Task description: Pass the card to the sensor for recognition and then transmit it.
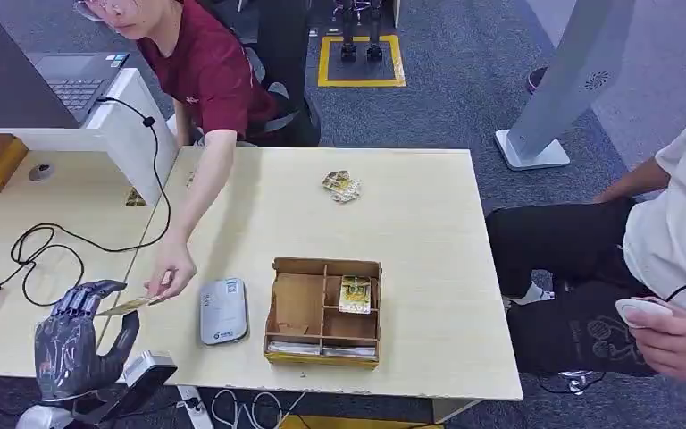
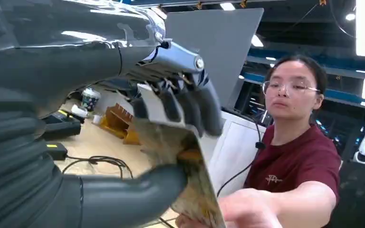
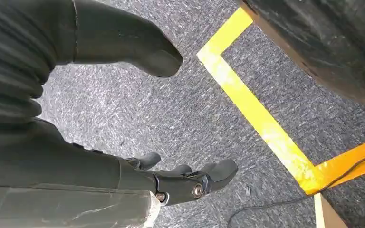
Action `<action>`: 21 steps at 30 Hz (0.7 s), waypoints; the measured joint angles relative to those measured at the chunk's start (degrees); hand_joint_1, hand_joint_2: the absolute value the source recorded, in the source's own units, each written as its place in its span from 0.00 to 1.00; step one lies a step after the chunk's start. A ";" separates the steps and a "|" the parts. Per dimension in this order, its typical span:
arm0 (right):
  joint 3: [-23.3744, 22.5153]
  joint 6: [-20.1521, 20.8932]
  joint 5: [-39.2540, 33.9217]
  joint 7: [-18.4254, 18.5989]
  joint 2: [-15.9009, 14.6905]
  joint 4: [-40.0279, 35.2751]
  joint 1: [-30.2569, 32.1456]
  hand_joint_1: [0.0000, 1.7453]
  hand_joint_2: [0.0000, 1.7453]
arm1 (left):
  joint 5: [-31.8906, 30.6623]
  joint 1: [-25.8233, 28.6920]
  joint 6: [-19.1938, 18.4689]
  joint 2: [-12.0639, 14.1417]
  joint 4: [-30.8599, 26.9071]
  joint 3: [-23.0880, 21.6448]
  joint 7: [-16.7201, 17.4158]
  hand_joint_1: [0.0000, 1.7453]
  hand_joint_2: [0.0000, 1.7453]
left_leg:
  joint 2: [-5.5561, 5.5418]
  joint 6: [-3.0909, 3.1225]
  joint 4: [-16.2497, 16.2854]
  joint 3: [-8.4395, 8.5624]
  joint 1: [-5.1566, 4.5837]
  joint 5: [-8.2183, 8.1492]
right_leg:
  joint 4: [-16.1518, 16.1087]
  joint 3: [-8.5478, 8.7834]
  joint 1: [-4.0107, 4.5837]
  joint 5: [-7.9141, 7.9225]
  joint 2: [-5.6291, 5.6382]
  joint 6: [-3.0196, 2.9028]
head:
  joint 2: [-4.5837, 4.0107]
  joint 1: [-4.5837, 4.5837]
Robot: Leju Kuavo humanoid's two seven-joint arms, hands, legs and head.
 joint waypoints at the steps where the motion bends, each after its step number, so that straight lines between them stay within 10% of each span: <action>1: 0.00 -0.04 0.00 0.00 0.00 -0.02 -0.01 0.00 1.00 | 0.02 0.00 0.02 0.00 0.00 0.02 -0.11 1.00 1.00 | 0.00 0.00 0.00 0.00 0.00 0.00 | 0.00 0.00 0.00 0.00 0.00 0.00 | 0.00 0.02; 21: -0.09 -0.41 0.87 -0.07 0.00 0.00 -0.10 0.00 1.00 | 3.96 -0.06 -1.16 0.02 0.44 -0.22 -0.96 1.00 1.00 | 0.00 0.00 0.00 0.01 0.00 0.00 | 0.00 0.00 0.00 0.00 0.00 0.00 | 0.00 0.02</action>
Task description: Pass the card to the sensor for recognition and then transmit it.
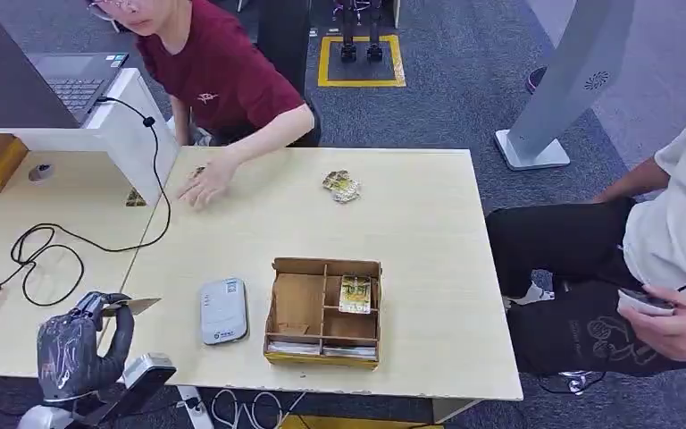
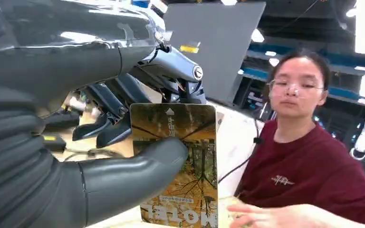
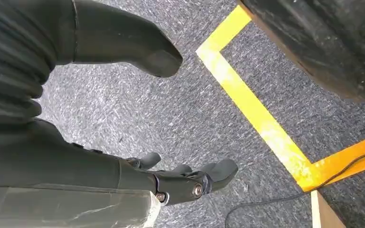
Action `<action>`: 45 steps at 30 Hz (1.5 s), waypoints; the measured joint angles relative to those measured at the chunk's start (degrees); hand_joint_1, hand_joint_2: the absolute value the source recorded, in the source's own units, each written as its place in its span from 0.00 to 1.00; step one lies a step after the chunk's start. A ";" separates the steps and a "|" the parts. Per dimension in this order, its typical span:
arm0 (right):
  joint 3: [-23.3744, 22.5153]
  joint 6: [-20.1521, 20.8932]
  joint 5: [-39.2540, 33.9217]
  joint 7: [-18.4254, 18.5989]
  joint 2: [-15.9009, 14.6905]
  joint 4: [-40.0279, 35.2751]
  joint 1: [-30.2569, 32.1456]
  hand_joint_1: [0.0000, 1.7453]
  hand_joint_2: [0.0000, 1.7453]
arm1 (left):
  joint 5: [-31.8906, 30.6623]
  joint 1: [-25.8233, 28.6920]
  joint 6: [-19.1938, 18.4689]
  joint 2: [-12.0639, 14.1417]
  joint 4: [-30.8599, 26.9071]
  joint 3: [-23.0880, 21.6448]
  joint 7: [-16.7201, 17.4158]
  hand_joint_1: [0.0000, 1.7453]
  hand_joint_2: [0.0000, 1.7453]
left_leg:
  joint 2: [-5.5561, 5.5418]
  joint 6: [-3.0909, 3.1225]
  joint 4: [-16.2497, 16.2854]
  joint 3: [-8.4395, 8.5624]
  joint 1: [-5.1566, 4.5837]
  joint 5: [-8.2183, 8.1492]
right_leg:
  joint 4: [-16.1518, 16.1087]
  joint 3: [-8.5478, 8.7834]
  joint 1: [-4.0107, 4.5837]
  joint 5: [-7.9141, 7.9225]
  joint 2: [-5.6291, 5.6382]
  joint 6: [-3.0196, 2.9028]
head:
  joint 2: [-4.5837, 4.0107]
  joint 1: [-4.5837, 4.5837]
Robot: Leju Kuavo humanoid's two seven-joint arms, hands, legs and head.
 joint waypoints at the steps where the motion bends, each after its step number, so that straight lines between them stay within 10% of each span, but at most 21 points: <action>1: -0.04 -0.02 -0.02 0.00 0.00 0.00 -0.01 0.00 1.00 | 1.86 -0.14 -1.49 -0.07 0.00 -0.02 0.30 1.00 1.00 | 0.00 0.00 0.00 0.00 0.00 0.00 | 0.00 0.00 0.00 0.00 0.00 0.00 | 0.00 -0.02; 12: -0.55 -0.61 -0.26 0.61 0.02 0.00 0.11 0.00 1.00 | 23.25 -0.99 -19.80 -3.94 -0.48 -0.98 5.29 1.00 1.00 | 0.02 0.00 0.01 0.02 -0.01 0.00 | 0.00 0.01 -0.01 0.00 0.01 0.00 | 0.00 0.00; 27: -0.72 -0.85 0.68 1.22 0.17 0.00 0.08 0.00 1.00 | 29.13 -3.30 -19.51 -7.24 2.17 -2.45 12.15 1.00 1.00 | 0.02 0.00 0.01 0.02 -0.01 0.00 | 0.00 0.01 -0.01 0.00 0.02 0.00 | 0.00 0.00; 45: -0.72 -0.42 3.02 2.93 0.42 -1.14 -0.05 0.00 1.00 | 28.60 -9.94 -14.97 -11.15 14.12 -7.23 12.46 1.00 1.00 | 0.02 0.01 0.03 0.05 -0.01 0.01 | 0.00 0.03 -0.02 0.01 0.03 0.01 | 0.00 0.00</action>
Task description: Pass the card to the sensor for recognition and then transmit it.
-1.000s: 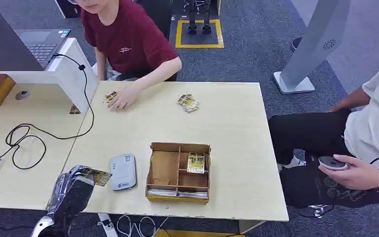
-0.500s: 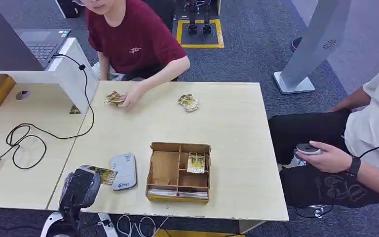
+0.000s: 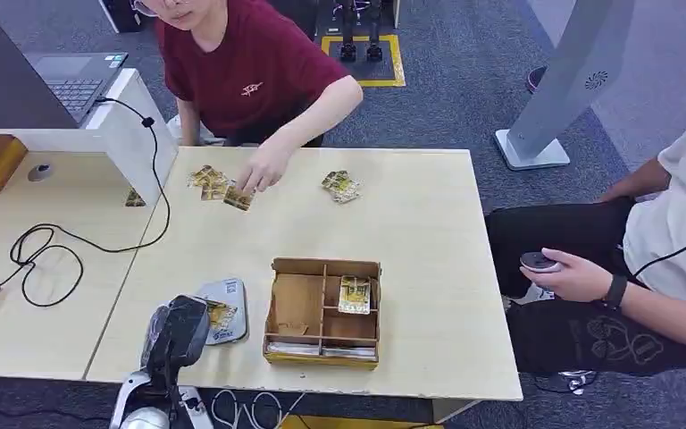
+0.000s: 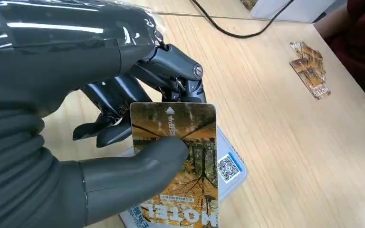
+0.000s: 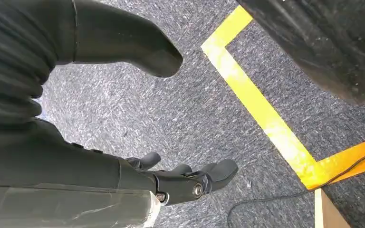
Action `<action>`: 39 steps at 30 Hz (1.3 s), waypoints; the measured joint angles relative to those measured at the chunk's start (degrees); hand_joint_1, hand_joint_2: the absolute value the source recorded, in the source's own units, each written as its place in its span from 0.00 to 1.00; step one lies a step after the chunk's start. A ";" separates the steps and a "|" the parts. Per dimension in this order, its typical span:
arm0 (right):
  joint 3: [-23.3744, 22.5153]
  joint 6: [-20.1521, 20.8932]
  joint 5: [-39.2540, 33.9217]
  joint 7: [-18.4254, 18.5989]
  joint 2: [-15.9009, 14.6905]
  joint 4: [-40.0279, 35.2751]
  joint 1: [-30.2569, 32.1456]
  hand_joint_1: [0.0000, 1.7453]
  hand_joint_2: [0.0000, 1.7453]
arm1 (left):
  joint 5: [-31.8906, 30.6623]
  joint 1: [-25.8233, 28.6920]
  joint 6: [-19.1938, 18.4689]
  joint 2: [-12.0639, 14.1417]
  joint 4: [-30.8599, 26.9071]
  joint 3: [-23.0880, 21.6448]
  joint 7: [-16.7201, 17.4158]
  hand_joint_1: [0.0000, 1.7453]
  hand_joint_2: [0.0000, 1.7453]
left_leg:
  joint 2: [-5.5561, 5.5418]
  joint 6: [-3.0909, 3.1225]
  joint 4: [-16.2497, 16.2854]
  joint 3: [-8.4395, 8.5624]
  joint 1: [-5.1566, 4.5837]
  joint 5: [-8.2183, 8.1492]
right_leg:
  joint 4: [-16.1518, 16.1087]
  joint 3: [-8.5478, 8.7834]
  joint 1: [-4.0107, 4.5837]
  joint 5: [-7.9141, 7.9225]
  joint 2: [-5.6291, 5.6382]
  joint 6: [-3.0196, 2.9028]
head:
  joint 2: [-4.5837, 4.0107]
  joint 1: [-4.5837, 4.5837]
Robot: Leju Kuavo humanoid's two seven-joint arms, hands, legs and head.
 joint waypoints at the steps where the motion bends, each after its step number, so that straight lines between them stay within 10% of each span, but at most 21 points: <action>1: 0.00 0.00 0.00 0.02 0.00 0.00 0.00 0.00 1.00 | 0.00 -0.04 0.00 -0.02 0.13 -0.04 0.00 1.00 1.00 | 0.00 0.00 0.00 0.00 0.00 0.00 | 0.00 0.00 0.00 0.00 0.00 0.00 | 0.00 0.00; 39: 0.39 0.96 0.26 1.27 0.00 -2.05 0.18 0.00 1.00 | 0.37 -2.25 0.63 -0.85 4.90 -1.33 0.37 1.00 1.00 | 0.00 0.00 0.01 0.01 0.00 0.00 | 0.00 0.01 0.00 0.00 0.00 0.00 | 0.00 0.00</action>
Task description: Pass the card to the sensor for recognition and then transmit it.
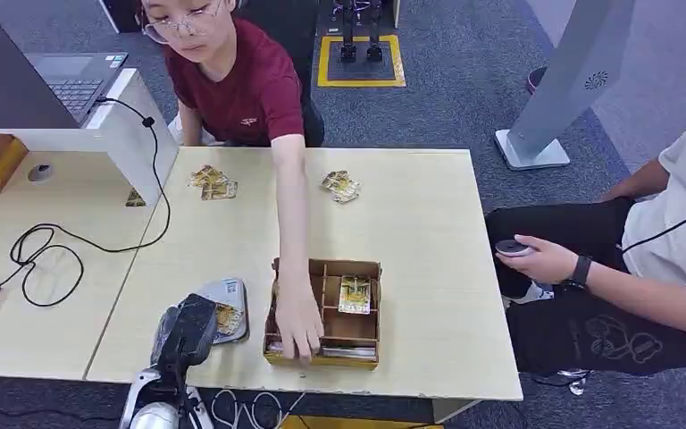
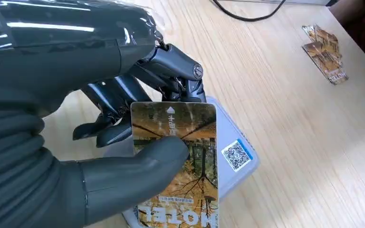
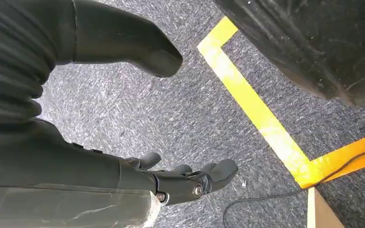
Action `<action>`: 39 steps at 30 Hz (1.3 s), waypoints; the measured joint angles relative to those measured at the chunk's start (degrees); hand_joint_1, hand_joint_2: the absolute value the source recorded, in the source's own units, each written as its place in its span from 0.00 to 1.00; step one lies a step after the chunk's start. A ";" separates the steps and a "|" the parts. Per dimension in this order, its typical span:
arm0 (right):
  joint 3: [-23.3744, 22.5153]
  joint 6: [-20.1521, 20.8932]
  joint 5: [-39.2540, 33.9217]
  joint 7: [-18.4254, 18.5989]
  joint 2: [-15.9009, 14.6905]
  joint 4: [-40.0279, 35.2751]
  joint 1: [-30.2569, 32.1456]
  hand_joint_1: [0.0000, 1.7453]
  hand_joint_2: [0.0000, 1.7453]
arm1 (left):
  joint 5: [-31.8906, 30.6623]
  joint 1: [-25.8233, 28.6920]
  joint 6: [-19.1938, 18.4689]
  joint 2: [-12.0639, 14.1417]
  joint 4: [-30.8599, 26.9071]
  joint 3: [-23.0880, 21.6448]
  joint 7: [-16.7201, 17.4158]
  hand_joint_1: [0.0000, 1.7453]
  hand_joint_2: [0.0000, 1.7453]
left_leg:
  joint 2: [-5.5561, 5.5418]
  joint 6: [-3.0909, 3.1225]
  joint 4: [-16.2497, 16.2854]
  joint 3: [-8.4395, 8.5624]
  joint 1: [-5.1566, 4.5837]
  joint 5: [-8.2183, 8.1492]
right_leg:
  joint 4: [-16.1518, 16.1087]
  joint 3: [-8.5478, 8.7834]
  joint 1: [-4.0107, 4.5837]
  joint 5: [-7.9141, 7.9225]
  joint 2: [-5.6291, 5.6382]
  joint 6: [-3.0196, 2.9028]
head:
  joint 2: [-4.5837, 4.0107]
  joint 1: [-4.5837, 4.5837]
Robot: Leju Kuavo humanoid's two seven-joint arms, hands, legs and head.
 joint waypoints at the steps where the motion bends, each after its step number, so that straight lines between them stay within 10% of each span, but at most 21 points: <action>1: 0.00 0.04 0.00 0.00 0.00 -0.02 0.00 0.00 1.00 | 0.00 -0.05 0.00 0.00 0.09 -0.04 0.00 1.00 1.00 | 0.00 0.00 0.00 0.00 0.00 0.00 | 0.00 0.00 0.00 0.00 0.00 0.00 | 0.00 0.00; 32: 0.68 2.18 3.08 2.88 -0.37 -3.26 0.98 0.00 1.00 | 8.02 -5.36 1.46 -2.08 9.97 -1.86 -1.88 1.00 1.00 | -0.04 0.03 0.00 0.10 -0.01 0.03 | 0.00 0.12 -0.01 0.01 -0.04 0.01 | 0.00 -0.02; 39: 2.16 3.06 4.11 4.22 -0.39 -5.07 1.07 0.00 1.00 | 2.27 -12.81 9.38 -4.33 21.93 -4.79 -2.08 1.00 1.00 | -0.09 0.06 0.01 0.26 -0.03 0.05 | 0.00 0.32 -0.02 0.03 -0.12 0.01 | 0.00 0.00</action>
